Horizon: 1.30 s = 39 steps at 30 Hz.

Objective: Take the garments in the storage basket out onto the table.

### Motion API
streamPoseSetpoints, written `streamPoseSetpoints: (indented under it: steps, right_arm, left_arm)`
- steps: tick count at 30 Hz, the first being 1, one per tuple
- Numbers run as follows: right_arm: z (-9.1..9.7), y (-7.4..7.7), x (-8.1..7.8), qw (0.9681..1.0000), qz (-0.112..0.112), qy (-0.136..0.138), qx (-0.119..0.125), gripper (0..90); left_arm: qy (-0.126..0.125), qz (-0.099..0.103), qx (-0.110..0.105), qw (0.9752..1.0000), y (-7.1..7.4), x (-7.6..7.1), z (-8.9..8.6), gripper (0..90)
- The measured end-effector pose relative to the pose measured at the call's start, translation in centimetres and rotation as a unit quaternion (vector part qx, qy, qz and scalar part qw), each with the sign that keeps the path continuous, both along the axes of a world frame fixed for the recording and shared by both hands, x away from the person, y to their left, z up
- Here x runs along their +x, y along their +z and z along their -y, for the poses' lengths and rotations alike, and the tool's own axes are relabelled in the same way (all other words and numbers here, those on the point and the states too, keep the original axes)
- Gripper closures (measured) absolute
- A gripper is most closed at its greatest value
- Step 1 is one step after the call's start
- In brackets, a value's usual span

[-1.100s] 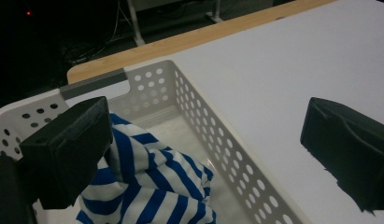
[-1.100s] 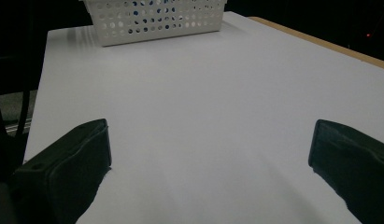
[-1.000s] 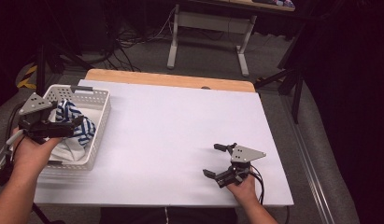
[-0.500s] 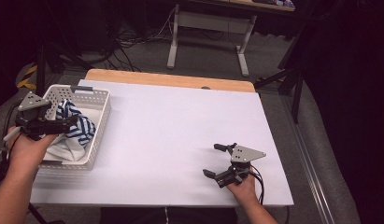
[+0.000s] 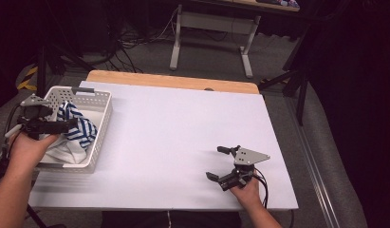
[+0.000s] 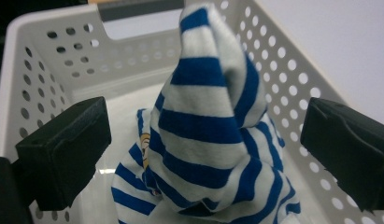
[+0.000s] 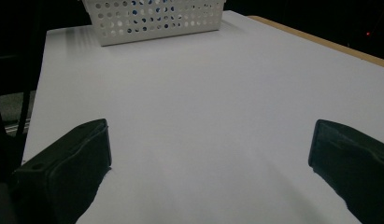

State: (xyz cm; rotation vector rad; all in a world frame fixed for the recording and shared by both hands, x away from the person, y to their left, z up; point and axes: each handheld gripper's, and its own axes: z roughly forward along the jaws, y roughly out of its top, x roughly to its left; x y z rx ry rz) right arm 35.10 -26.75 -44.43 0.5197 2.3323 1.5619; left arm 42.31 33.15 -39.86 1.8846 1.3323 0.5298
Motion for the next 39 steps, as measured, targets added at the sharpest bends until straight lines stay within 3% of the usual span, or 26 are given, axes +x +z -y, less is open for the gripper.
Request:
streamPoseSetpoints:
  steps: [3,6,15,24,28,31,32,36,39]
  right_arm:
    - [0.0,0.0,0.0,1.0000,0.000,0.000,0.000,0.1]
    - [0.0,0.0,0.0,1.0000,0.000,-0.001,-0.001,0.1]
    - [0.0,0.0,0.0,1.0000,0.000,-0.001,-0.002,0.1]
    - [0.0,0.0,0.0,1.0000,0.000,0.001,-0.002,0.1]
    - [0.0,0.0,-0.1,1.0000,0.000,0.002,-0.001,0.1]
    - [-0.1,0.0,-0.1,1.0000,0.000,0.001,-0.002,0.1]
    - [0.0,0.0,-0.1,1.0000,0.000,0.001,-0.002,0.1]
    - [0.0,0.0,-0.1,1.0000,0.000,0.002,-0.001,0.1]
    - [0.0,0.0,-0.1,1.0000,0.000,0.001,-0.002,0.1]
  left_arm:
    - [0.000,-0.010,0.001,1.0000,-0.4,0.4,0.0,3.1]
    - [-0.001,-0.017,-0.011,0.9998,-0.6,0.8,-0.2,4.0]
    - [-0.013,-0.040,-0.008,0.9991,-1.1,1.5,-0.1,8.6]
    - [-0.030,-0.068,0.012,0.9972,-1.5,1.5,0.3,18.3]
    - [-0.034,-0.068,0.022,0.9968,-1.4,1.4,0.5,29.8]
    - [-0.037,-0.065,0.024,0.9970,-1.2,1.3,0.6,43.9]
    - [-0.037,-0.065,0.023,0.9970,-1.1,1.3,0.6,43.9]
    - [-0.028,-0.055,0.026,0.9978,-0.6,1.0,0.5,70.6]
    - [-0.025,-0.048,0.029,0.9981,-0.4,0.8,0.4,76.3]
